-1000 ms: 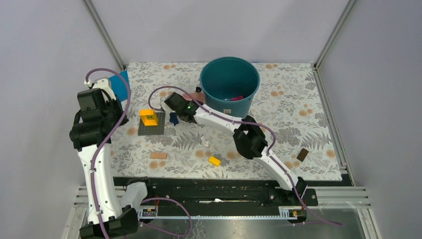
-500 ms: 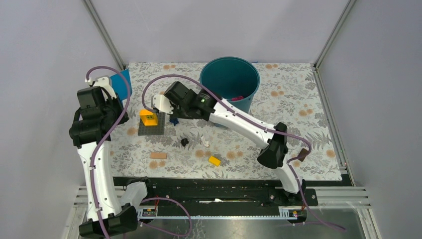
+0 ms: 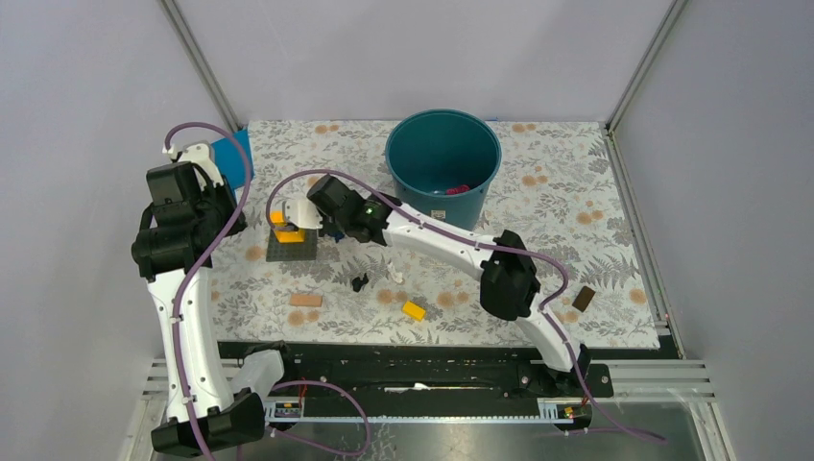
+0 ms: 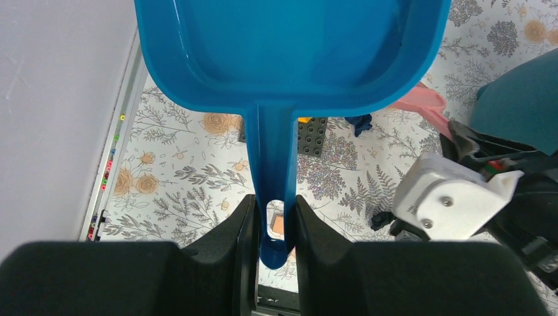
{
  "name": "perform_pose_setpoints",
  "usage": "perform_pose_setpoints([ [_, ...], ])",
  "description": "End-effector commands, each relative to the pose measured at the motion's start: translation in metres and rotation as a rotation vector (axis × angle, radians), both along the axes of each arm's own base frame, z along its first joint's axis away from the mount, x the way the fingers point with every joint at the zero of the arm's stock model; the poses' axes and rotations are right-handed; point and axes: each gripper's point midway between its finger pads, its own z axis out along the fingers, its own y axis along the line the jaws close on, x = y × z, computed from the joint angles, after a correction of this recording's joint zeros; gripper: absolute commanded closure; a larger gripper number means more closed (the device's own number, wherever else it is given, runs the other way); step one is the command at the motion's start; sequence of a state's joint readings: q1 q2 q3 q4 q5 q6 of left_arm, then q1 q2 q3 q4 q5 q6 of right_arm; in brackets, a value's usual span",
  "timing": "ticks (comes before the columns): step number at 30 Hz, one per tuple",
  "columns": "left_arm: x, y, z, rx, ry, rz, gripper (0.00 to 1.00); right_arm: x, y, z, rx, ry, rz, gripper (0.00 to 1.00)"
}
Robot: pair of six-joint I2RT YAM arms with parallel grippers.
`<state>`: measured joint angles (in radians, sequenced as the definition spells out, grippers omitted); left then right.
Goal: Sweep away the paper scraps from the table
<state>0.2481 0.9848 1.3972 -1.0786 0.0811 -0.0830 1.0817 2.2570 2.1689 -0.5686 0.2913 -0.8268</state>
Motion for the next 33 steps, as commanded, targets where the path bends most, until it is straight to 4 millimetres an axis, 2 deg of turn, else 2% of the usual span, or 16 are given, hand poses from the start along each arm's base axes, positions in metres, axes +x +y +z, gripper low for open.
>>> perform_pose_setpoints([
  [1,0.009,0.001,0.025,0.019,-0.085,-0.011,1.00,0.003,0.023,0.013,0.051,-0.074,0.132,1.00],
  [6,0.009,0.003,0.029,0.031,-0.089,-0.013,1.00,-0.038,-0.007,-0.017,-0.115,0.057,0.319,1.00],
  [9,0.009,0.003,0.029,0.036,-0.087,-0.017,1.00,-0.068,-0.037,-0.021,-0.190,0.131,0.429,1.00],
  [13,0.012,0.003,0.029,0.034,-0.081,-0.027,1.00,-0.092,-0.065,-0.010,-0.226,0.167,0.495,1.00],
  [15,0.013,0.002,0.029,0.033,-0.079,-0.030,1.00,-0.098,-0.074,0.006,-0.210,0.167,0.492,1.00],
  [17,0.014,0.002,0.027,0.032,-0.075,-0.033,1.00,-0.096,-0.073,0.026,-0.150,0.153,0.452,1.00],
  [20,0.017,0.003,0.026,0.030,-0.067,-0.034,1.00,-0.081,-0.064,0.061,0.015,0.159,0.330,1.00],
  [23,0.020,0.004,0.030,0.032,-0.071,-0.039,1.00,-0.085,-0.053,0.087,0.167,0.267,0.242,1.00],
  [25,0.022,0.004,0.031,0.035,-0.071,-0.042,1.00,-0.105,-0.049,0.091,0.213,0.408,0.229,1.00],
  [28,0.024,0.005,0.032,0.041,-0.069,-0.048,1.00,-0.139,-0.044,0.082,0.218,0.635,0.240,1.00],
  [33,0.026,0.013,0.035,0.127,-0.042,-0.087,1.00,-0.167,-0.041,0.055,0.189,0.883,0.174,1.00],
])
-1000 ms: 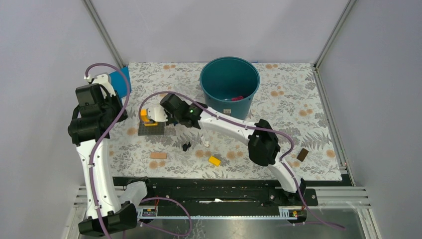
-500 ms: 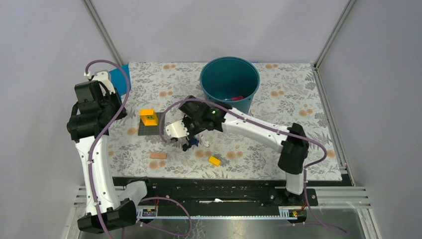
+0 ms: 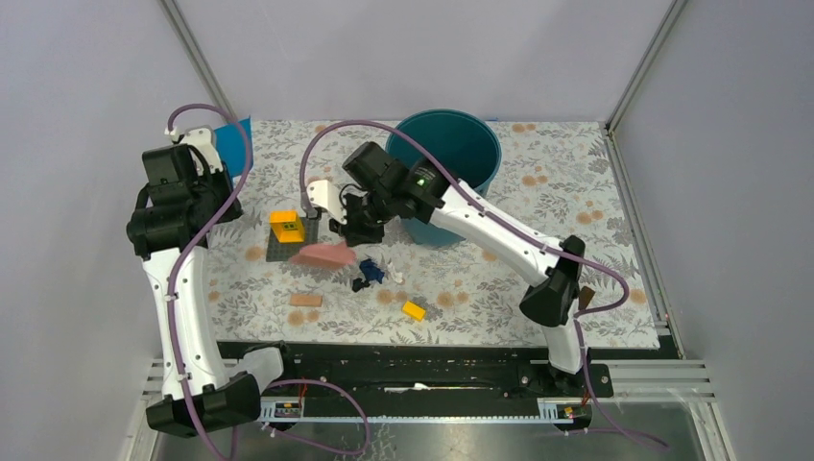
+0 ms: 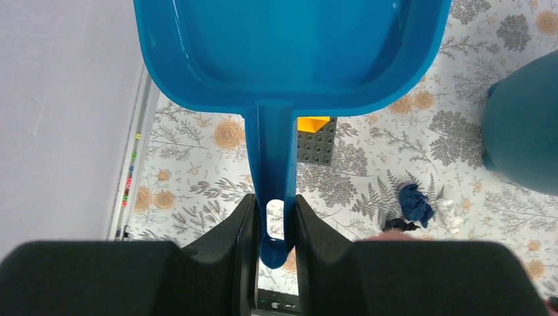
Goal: Sweep away the paper scraps from the table
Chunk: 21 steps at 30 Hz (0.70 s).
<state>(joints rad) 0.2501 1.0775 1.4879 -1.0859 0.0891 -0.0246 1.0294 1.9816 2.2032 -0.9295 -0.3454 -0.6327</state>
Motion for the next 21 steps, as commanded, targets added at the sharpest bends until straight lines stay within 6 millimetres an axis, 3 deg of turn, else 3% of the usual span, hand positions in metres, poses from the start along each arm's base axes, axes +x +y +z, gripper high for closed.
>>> perform_pose_setpoints([
  [1,0.007,0.008,0.024,0.115,-0.038,-0.080,1.00,-0.046,-0.006,-0.041,-0.112,0.357,-0.034,1.00],
  [10,-0.017,0.035,-0.012,0.466,0.261,-0.409,1.00,-0.039,-0.025,-0.061,-0.162,0.415,-0.193,1.00],
  [15,-0.025,0.028,-0.016,0.509,0.326,-0.591,1.00,0.004,-0.040,-0.106,-0.252,0.315,-0.477,1.00],
  [18,-0.032,0.027,-0.011,0.592,0.340,-0.723,1.00,0.032,-0.052,-0.112,-0.267,0.246,-0.597,1.00],
  [21,-0.038,0.038,-0.012,0.747,0.372,-0.832,1.00,0.044,-0.058,-0.105,-0.250,0.222,-0.640,1.00],
])
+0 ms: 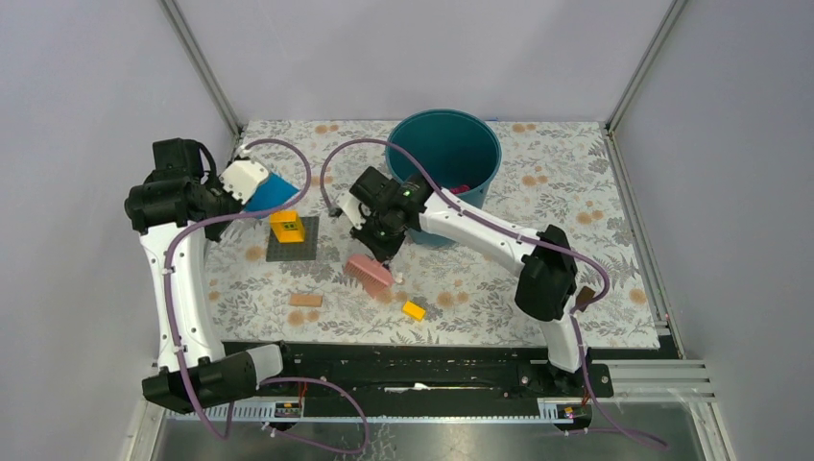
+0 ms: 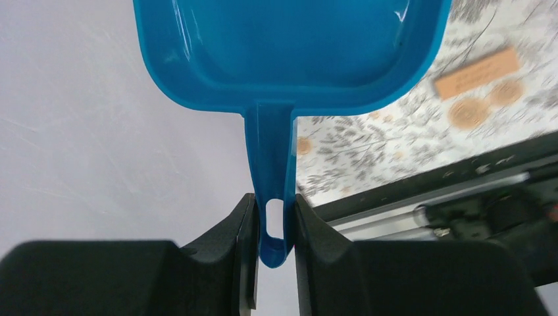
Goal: Sweep away the paper scraps from the table
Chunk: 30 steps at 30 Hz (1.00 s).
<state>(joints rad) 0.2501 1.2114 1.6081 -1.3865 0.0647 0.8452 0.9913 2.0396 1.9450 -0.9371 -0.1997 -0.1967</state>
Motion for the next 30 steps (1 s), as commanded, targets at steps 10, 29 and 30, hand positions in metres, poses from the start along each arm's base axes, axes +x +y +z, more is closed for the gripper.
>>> perform_pose_setpoints([
  [10,-0.041,0.013,-0.029,0.319,0.191,-0.485,1.00,0.049,-0.021,0.060,0.083,-0.200,-0.136,1.00],
  [29,0.001,-0.103,-0.089,0.215,0.238,-0.831,1.00,0.075,-0.062,0.083,-0.028,-0.420,-0.436,1.00],
  [30,0.003,-0.110,-0.093,0.202,0.260,-0.823,1.00,0.072,-0.061,0.080,-0.030,-0.407,-0.452,1.00],
])
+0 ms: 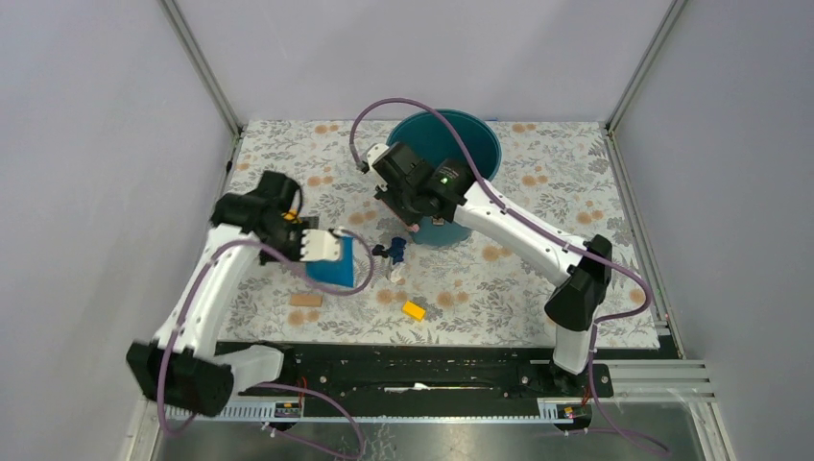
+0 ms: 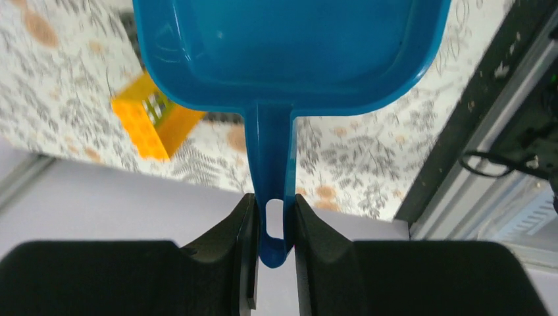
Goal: Sweep away the paper scraps from the table
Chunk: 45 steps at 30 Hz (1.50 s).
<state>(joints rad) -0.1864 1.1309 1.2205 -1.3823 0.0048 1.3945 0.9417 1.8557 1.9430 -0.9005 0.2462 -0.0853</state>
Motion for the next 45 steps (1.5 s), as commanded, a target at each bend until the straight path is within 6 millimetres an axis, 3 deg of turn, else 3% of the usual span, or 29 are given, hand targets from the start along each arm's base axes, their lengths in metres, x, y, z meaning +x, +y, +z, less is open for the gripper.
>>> perform_pose_setpoints([
  [1,0.024,-0.036,-0.005,-0.062,0.016,0.105,1.00,-0.005,0.001,-0.007,0.006,0.002,-0.106,1.00],
  [7,0.027,-0.038,-0.030,-0.032,-0.001,0.175,1.00,-0.030,0.006,-0.030,-0.016,0.035,-0.154,1.00],
  [12,0.025,-0.046,-0.040,-0.042,-0.087,0.179,1.00,-0.026,0.007,-0.038,-0.023,0.036,-0.212,1.00],
  [20,0.015,-0.054,-0.071,-0.001,-0.067,0.259,1.00,-0.026,0.010,-0.054,-0.038,0.063,-0.240,1.00],
  [28,0.022,-0.060,-0.088,-0.002,-0.064,0.275,1.00,-0.025,0.008,-0.074,-0.084,0.075,-0.255,1.00],
  [35,0.021,-0.073,-0.109,-0.042,-0.022,0.281,1.00,-0.026,0.021,-0.078,-0.059,0.103,-0.221,1.00],
  [45,0.030,-0.094,-0.121,-0.110,-0.023,0.298,1.00,-0.045,0.045,-0.078,0.032,0.220,-0.134,1.00],
])
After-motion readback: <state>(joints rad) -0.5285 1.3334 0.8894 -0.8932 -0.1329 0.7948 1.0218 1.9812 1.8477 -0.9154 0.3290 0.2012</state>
